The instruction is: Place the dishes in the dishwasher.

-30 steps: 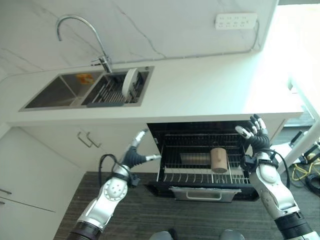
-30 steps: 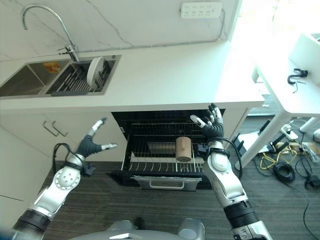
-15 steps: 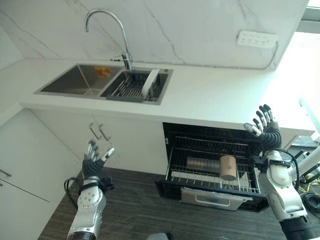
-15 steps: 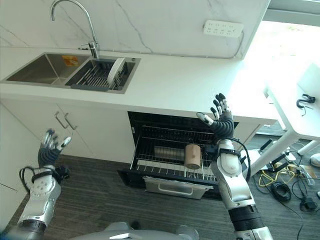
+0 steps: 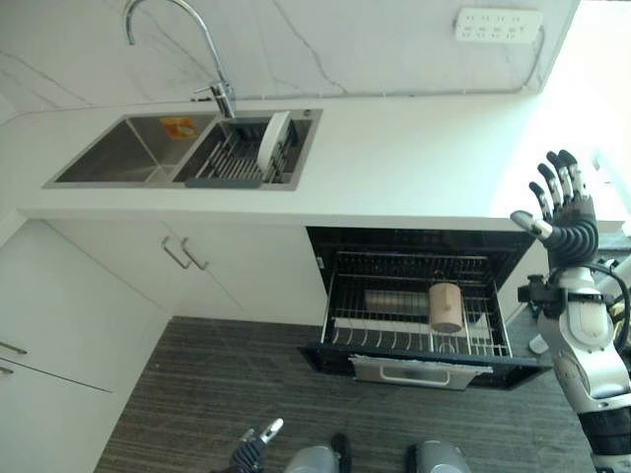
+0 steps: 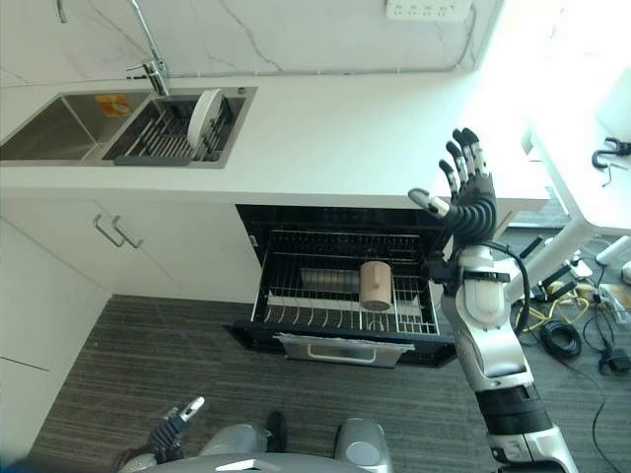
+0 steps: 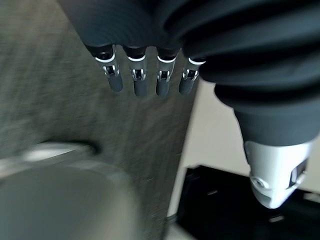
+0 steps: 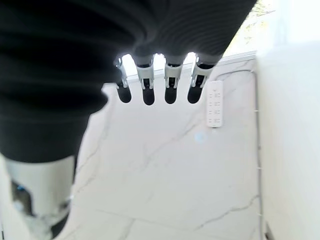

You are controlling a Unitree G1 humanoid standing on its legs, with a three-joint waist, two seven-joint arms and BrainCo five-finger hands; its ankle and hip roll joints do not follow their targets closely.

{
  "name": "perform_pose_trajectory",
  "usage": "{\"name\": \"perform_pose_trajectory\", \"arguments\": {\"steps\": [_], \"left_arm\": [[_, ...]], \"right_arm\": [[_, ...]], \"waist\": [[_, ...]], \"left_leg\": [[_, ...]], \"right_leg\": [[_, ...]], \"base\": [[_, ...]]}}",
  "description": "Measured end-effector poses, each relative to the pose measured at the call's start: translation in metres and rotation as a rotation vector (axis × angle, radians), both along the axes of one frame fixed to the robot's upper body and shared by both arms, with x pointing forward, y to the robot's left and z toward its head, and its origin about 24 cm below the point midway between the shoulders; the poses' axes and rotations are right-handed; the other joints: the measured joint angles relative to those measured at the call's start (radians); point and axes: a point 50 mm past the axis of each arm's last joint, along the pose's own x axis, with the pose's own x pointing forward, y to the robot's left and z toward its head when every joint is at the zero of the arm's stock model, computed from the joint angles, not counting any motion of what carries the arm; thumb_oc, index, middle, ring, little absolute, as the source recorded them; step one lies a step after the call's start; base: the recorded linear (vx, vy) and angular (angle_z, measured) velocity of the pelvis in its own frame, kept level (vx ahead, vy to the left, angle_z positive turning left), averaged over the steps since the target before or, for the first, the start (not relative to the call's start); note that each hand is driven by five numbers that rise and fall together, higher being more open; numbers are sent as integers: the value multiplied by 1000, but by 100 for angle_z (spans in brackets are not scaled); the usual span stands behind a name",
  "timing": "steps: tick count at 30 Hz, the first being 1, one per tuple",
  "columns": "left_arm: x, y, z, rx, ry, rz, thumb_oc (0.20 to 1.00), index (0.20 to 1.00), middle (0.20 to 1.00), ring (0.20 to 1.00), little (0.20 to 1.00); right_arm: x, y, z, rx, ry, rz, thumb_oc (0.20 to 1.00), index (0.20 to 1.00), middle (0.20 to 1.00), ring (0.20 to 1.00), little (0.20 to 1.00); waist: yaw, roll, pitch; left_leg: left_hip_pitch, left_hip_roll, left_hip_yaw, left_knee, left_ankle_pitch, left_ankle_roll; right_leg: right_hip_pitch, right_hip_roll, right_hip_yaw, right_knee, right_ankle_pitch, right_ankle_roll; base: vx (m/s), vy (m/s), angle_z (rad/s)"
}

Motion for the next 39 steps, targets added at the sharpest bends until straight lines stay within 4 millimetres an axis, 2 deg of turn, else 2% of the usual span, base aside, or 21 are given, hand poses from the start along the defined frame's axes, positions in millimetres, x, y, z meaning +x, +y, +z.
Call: {"name": "perform_pose_trajectory", "arguments": {"steps": [1,2,5,6,7,8,9,12,14,15,16,19,21,22,24,27,29,31,36,38,39], "left_arm": [[-3,0,-1,-7,14,6,1000,1000,1000,1000,1000],[-8,1,-3,-20,43,10,1000,1000,1000,1000,1000],[-15,0,-6,-44,89,8,1000,1000,1000,1000,1000],[-19,-4,-7,-76,105,1,1000,1000,1000,1000,1000],[-21,-8,-9,-93,116,-3,1000,1000,1000,1000,1000],[-22,-10,-9,-108,121,-6,1000,1000,1000,1000,1000],[-19,-7,-8,-106,121,-22,1000,1000,1000,1000,1000],[-14,3,-6,-83,120,-38,1000,1000,1000,1000,1000],[-14,4,-6,-100,128,1,1000,1000,1000,1000,1000],[-15,6,-6,-125,135,34,1000,1000,1000,1000,1000],[-17,6,-6,-135,144,48,1000,1000,1000,1000,1000],[-20,9,-6,-141,154,68,1000,1000,1000,1000,1000],[-21,11,-5,-141,165,70,1000,1000,1000,1000,1000],[-20,11,-5,-146,175,72,1000,1000,1000,1000,1000],[-22,10,-6,-155,177,80,1000,1000,1000,1000,1000],[-32,5,-8,-170,205,90,1000,1000,1000,1000,1000],[-45,-1,-11,-180,232,111,1000,1000,1000,1000,1000],[-55,-3,-12,-168,258,132,1000,1000,1000,1000,1000],[-60,0,-12,-141,273,154,1000,1000,1000,1000,1000],[-53,2,-12,-129,251,176,1000,1000,1000,1000,1000],[-49,1,-11,-129,244,186,1000,1000,1000,1000,1000]], "right_arm": [[1,1,5,-1,-16,1,1000,1000,1000,1000,1000],[3,2,13,-1,-46,3,1000,1000,1000,1000,1000],[4,0,20,-14,-67,-12,1000,1000,1000,1000,1000],[0,2,26,-10,-92,-12,1000,1000,1000,1000,1000],[-1,1,27,-16,-95,-13,1000,1000,1000,1000,1000],[-3,-2,24,-8,-90,-24,1000,1000,1000,1000,1000],[-9,-3,15,20,-66,-36,1000,1000,1000,1000,1000],[-15,2,4,79,-40,-36,1000,1000,1000,1000,1000],[-15,6,1,112,-37,-24,1000,1000,1000,1000,1000],[-14,10,0,125,-35,-13,1000,1000,1000,1000,1000],[-14,11,0,130,-33,-11,1000,1000,1000,1000,1000],[-14,13,-1,136,-34,-3,1000,1000,1000,1000,1000],[-12,14,4,133,-49,2,1000,1000,1000,1000,1000],[-12,15,3,130,-45,6,1000,1000,1000,1000,1000],[-12,16,4,116,-48,16,1000,1000,1000,1000,1000],[-11,16,8,89,-55,22,1000,1000,1000,1000,1000],[-10,13,8,60,-42,34,1000,1000,1000,1000,1000],[-9,13,11,40,-45,45,1000,1000,1000,1000,1000],[-6,15,12,38,-47,58,1000,1000,1000,1000,1000],[-1,16,9,23,-22,56,1000,1000,1000,1000,1000],[1,18,11,16,-24,64,1000,1000,1000,1000,1000]], "waist": [[-4,0,0],[-9,0,-1],[-12,10,-8],[-26,28,-20],[-36,43,-29],[-37,55,-36],[-37,38,-36],[-35,-5,-38],[-28,-13,-41],[-18,-24,-43],[-5,-27,-45],[0,-42,-64],[1,-35,-62],[-7,-34,-62],[-2,-35,-68],[-2,-32,-82],[-4,-6,-90],[-4,-1,-93],[11,-18,-84],[22,-25,-67],[27,-35,-46]], "left_leg": [[-17,33,-34,15,2,-5],[-24,96,-69,5,2,-5],[-26,148,-84,-4,2,-5],[17,138,-53,-80,9,6],[29,123,-45,-98,8,5],[52,107,-21,-119,-4,-8],[84,62,-12,-134,9,-40],[82,-26,-5,-109,-18,-5],[77,-46,0,-98,-34,21],[74,-60,16,-90,-47,45],[75,-59,27,-95,-51,56],[57,-61,53,-99,-51,88],[43,-54,52,-97,-49,96],[47,-49,44,-120,-32,103],[50,-53,53,-133,-24,104],[44,-69,70,-128,-29,98],[48,-64,73,-129,-22,84],[60,-60,78,-143,-13,74],[64,-66,73,-149,13,56],[53,-55,65,-141,18,46],[19,-48,34,-83,13,35]], "right_leg": [[5,2,3,-5,-2,3],[3,1,22,-6,2,12],[0,-7,46,-10,1,33],[4,-30,64,-22,17,81],[10,-37,61,-30,20,102],[19,-49,61,-35,20,117],[46,-90,62,-40,28,132],[74,-173,73,-73,96,121],[71,-191,76,-87,161,113],[71,-207,77,-110,225,112],[61,-214,74,-116,237,115],[39,-184,15,-111,227,137],[35,-117,-9,-115,189,141],[35,-35,-2,-87,122,131],[28,39,-28,-78,70,85],[20,54,-55,-104,39,30],[19,65,-42,-103,36,26],[18,63,-45,-91,26,17],[-5,60,-46,-22,-16,-3],[-11,55,-57,0,-31,-20],[-4,49,-60,-3,-35,-46]], "base": [[98,416,-26],[108,503,-32],[95,443,-30],[125,486,-22],[128,503,-13],[70,316,17],[53,294,26],[32,292,27],[-31,242,2],[-69,214,-23],[-63,144,-31],[-73,96,-23],[-25,41,-16],[9,6,6],[21,-26,-6],[82,-76,-13],[89,-77,-14],[88,-45,-7],[94,21,4],[177,205,19],[174,232,17]]}}
